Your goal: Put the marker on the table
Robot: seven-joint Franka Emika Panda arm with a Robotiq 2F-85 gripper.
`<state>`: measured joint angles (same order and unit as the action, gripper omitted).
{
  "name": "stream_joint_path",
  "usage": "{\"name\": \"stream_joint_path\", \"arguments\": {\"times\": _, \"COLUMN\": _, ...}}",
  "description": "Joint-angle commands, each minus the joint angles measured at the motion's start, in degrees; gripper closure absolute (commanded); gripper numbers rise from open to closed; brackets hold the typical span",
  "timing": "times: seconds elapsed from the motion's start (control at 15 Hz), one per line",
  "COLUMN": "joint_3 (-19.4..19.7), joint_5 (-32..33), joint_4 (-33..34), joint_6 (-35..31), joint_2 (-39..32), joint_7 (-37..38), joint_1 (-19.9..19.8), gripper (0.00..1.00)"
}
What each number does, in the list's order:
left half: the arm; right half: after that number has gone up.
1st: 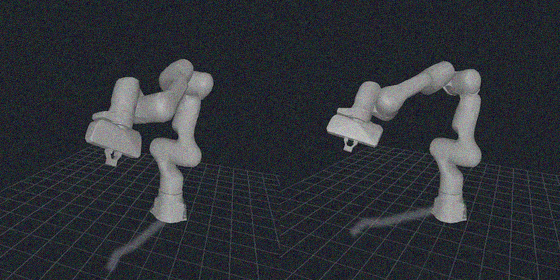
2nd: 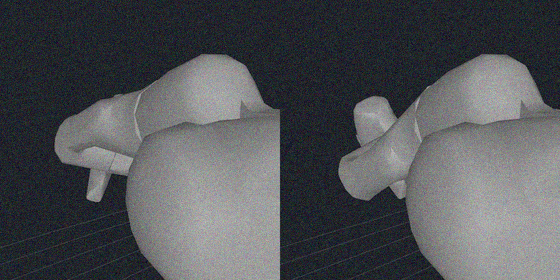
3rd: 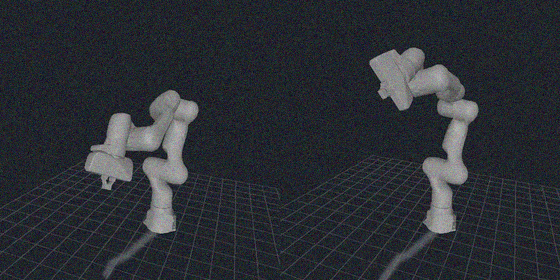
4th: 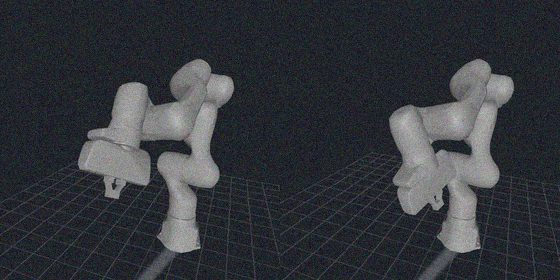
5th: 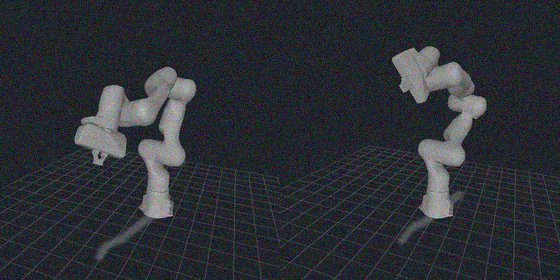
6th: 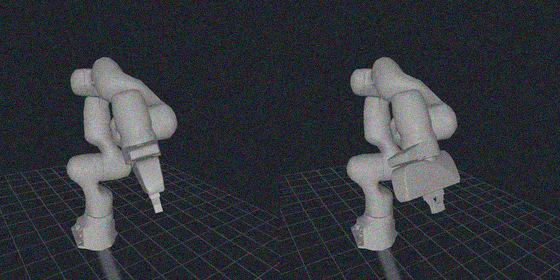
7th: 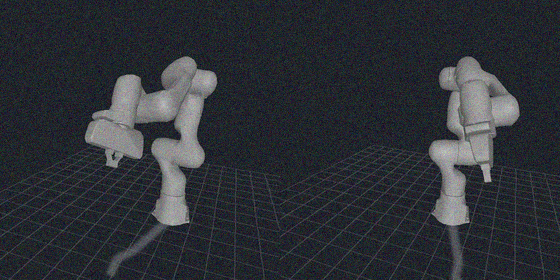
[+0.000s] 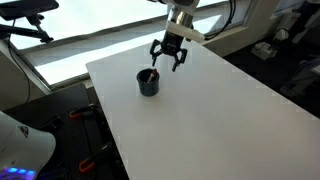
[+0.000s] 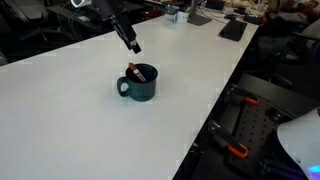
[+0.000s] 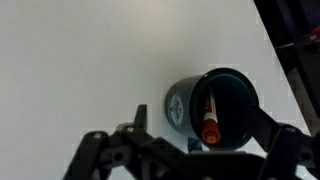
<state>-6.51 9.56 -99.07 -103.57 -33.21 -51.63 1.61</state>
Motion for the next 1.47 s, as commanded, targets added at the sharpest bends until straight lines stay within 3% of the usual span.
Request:
{"name": "stream_joint_path", "arguments": {"times": 0.0, "joint_3": -0.86, "joint_5": 1.50, "joint_4": 3.11, "joint_6": 2.91, "joint_2": -1.88, "joint_7": -1.80, "joint_1": 0.71, "gripper": 0.00}}
{"name": "stream_joint_path", "arguments": {"times": 1.07, "joint_3": -1.98, "joint_5": 2.92, "joint_4": 9.37, "joint_6": 9.65, "joint_2": -8.32, "joint_7": -3.40, "joint_1": 3.49, "gripper": 0.00}}
{"name": "stream_joint_path", "arguments": {"times": 1.13, "joint_3": -2.01, "joint_5": 2.89, "joint_4": 9.65, "joint_6": 9.70, "joint_2": -8.66, "joint_7": -3.49, "joint_1": 3.48, "gripper": 0.25}}
{"name": "stream_joint_path", "arguments": {"times": 1.2, "joint_3": -2.00, "joint_5": 2.68, "joint_4": 10.02, "joint_6": 10.04, "joint_2": -9.02, "joint_7": -3.39, "joint_1": 3.43, "gripper": 0.26}}
{"name": "stream_joint_path", "arguments": {"times": 1.4, "joint_3": -1.79, "joint_5": 2.56, "joint_4": 11.04, "joint_6": 10.55, "joint_2": -9.88, "joint_7": -2.82, "joint_1": 3.34, "gripper": 0.49}}
